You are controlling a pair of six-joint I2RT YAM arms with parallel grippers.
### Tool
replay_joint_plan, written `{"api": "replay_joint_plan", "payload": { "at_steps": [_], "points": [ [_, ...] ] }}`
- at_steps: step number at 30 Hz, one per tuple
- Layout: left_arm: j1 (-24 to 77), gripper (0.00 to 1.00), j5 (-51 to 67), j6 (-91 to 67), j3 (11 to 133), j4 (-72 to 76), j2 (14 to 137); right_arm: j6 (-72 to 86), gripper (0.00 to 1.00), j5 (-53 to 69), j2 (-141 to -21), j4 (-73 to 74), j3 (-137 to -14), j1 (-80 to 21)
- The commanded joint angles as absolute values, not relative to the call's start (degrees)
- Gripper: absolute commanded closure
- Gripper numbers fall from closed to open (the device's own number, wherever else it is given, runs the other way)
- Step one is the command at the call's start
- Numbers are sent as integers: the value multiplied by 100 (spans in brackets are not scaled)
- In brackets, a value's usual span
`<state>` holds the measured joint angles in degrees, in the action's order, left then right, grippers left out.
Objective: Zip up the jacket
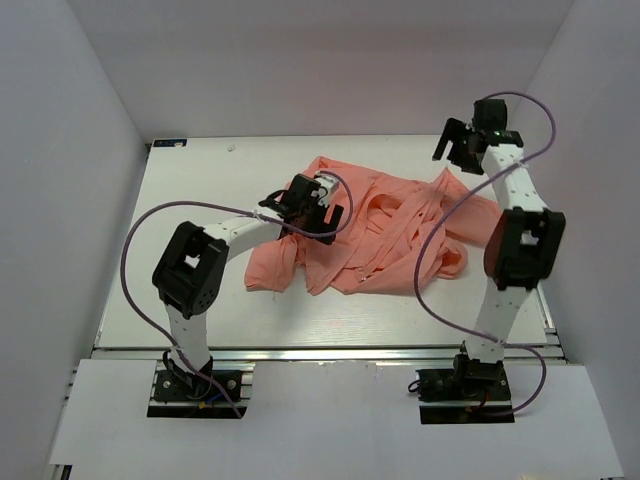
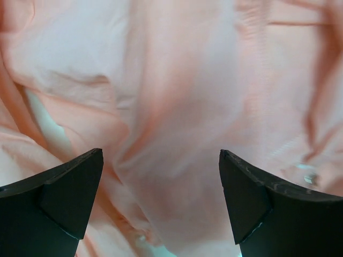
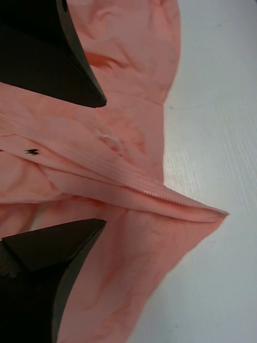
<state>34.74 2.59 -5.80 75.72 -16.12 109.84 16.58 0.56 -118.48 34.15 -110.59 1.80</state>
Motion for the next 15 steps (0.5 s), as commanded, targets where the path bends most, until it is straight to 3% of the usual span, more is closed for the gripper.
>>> {"api": "replay_joint_plan", "payload": {
  "at_steps": [1,5,9,15],
  "points": [
    [3524,2,686,-650,7682,-1521,10266,1484,11,193,-9999,2990,-10164,97],
    [3524,2,291,-650,7629,-1354,10072,1818,11,325,-8712,2628,-8022,-254],
    [3507,2,325,-659,8136,-1415,10544,2266,11,238,-7946,2523,-6728,-1122],
    [3209,2,842,-923,9358,-1896,11714,2575,13,369,-8322,2558,-6250,-1731]
  ]
}}
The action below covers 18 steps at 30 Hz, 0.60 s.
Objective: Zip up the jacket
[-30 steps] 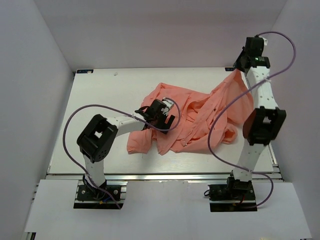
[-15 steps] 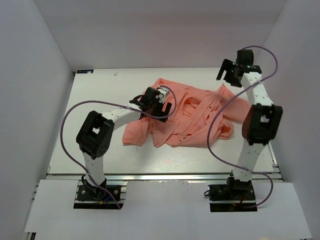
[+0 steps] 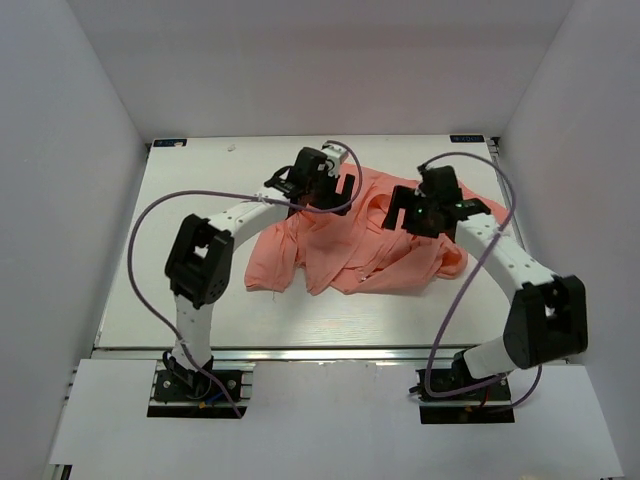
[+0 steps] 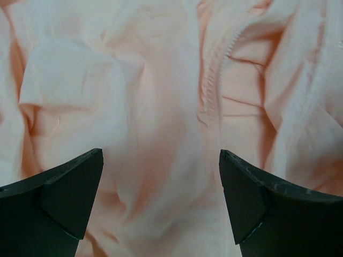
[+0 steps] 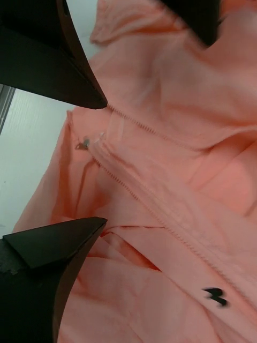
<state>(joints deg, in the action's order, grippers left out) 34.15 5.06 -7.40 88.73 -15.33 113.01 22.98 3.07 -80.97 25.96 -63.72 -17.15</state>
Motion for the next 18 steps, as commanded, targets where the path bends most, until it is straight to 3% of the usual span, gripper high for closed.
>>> {"api": "replay_joint_plan", "payload": {
  "at_steps": [1,6,9,11,18],
  "points": [
    [3121,2,1009,-949,9682,-1985,12012,2575,14,343,-8428,2549,-6127,-1731],
    [2892,2,1186,-1142,9818,-1943,12419,2619,24,-269,-8429,2935,-5415,-1644],
    [2707,2,1327,-1257,9677,-1899,12463,2812,38,-422,-8341,3137,-4888,-1372],
    [2628,2,1318,-1301,9424,-1759,12402,2848,41,-396,-8244,3103,-4572,-1223],
    [2496,2,871,-1520,8633,-1740,12068,2514,52,-773,-8945,2909,-5201,-1099]
  ]
}}
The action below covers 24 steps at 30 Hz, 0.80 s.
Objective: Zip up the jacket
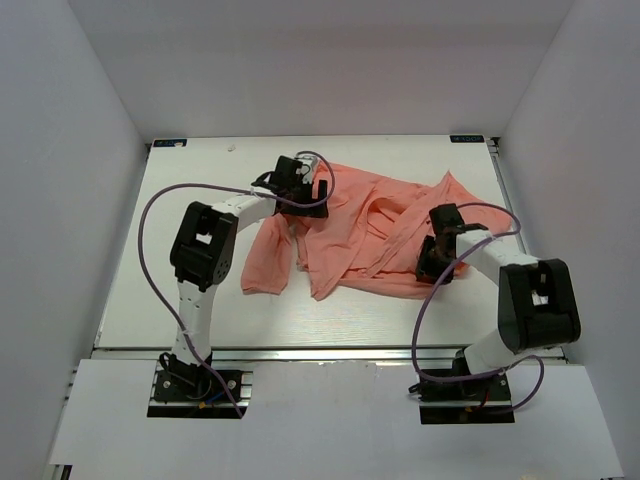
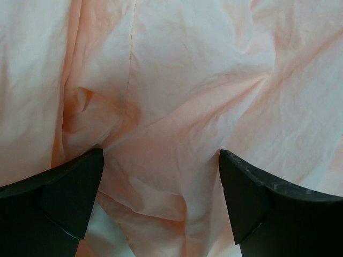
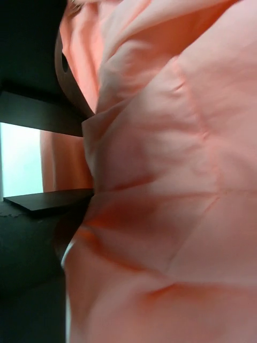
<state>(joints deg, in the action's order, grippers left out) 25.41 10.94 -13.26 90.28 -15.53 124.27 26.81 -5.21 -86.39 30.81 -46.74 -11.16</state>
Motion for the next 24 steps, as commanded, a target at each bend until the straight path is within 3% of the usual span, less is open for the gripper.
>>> {"api": "replay_joint_plan", "payload": {
  "at_steps": [1,8,13,19,24],
  "points": [
    [2444,2,766,-1660,8474,-1723,11911,2444,53,-721,-9295,2822,-5377,-1099],
    [2004,2,379,-2539,6945,-1600,10891,1583,58,-597,-10967,2927,-7784,-1528],
    [1978,2,-940,-3032,6276,-2204,10153,1169,58,-457,-12110,3296,-9587,-1968],
    [1978,2,-914,-3322,5634,-2250,9072,1231,47,-782,-11744,3261,-9362,-2030],
    [1978,2,-1274,-3296,5976,-2557,8465,1195,36,-476,-10557,2955,-8764,-2048]
  ]
}}
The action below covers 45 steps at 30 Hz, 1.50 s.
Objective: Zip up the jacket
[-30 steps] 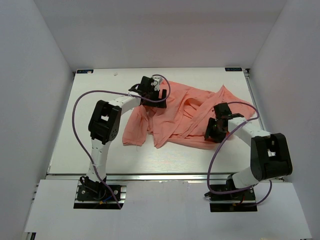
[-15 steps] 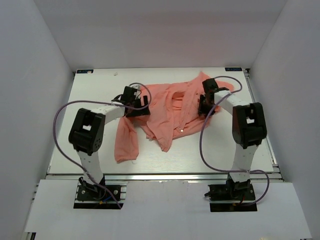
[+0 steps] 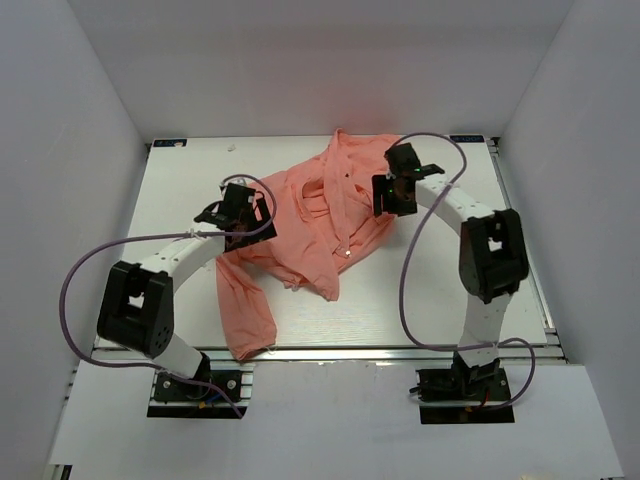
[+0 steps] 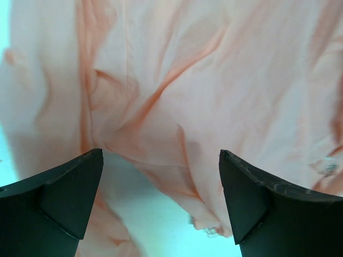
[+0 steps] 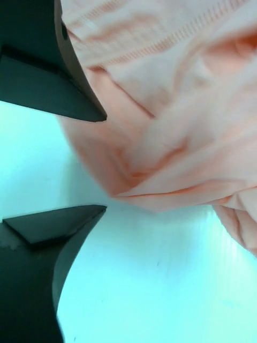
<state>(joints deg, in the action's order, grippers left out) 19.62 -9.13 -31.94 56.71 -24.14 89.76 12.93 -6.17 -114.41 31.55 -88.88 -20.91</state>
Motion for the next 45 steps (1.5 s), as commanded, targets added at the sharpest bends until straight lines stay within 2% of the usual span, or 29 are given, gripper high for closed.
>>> {"api": "replay_joint_plan", "payload": {
  "at_steps": [1,2,4,7,12,16,23,29,32,33,35,36,39,41,45],
  "points": [
    [1978,2,-1361,-3287,6055,-2636,8386,1204,30,-240,-10373,2884,-8519,-2091],
    [1978,2,-1362,-3287,6160,-2654,8306,1213,27,-142,-10101,2848,-8430,-2135],
    [1978,2,-1327,-3278,6188,-2576,8017,1169,11,-44,-9906,2821,-8263,-2389],
    [1986,2,-1108,-3296,6056,-2382,7665,1143,11,-44,-9791,2716,-8034,-2873],
    [1978,2,-434,-3296,5600,-1988,7436,1476,11,351,-10352,2733,-8287,-3251],
    [1978,2,596,-3296,5196,-1530,7576,1678,11,317,-11046,2953,-8709,-3384],
    [1986,2,1002,-3419,5001,-1099,8102,2030,12,61,-11452,2918,-8737,-3437],
    [1986,2,967,-3384,5045,-976,8490,2092,24,448,-11636,2540,-8613,-3437],
    [1986,2,870,-3392,5115,-1072,8648,2066,34,536,-11759,2636,-8744,-3437],
    [1986,2,853,-3384,5124,-1090,8709,2057,43,597,-11760,2637,-8745,-3437],
    [1986,2,844,-3401,5089,-1055,8754,2057,51,589,-11707,2558,-8702,-3437],
    [1986,2,844,-3401,5080,-1063,8771,2057,63,571,-11690,2523,-8684,-3437],
    [1986,2,800,-3428,5089,-1090,8850,2048,81,510,-11619,2400,-8622,-3437],
    [1986,2,747,-3428,5106,-1142,8894,2056,81,492,-11637,2426,-8648,-3437],
    [1986,2,633,-3428,5115,-1186,8860,2091,62,492,-11794,2479,-8710,-3437]
  ]
}}
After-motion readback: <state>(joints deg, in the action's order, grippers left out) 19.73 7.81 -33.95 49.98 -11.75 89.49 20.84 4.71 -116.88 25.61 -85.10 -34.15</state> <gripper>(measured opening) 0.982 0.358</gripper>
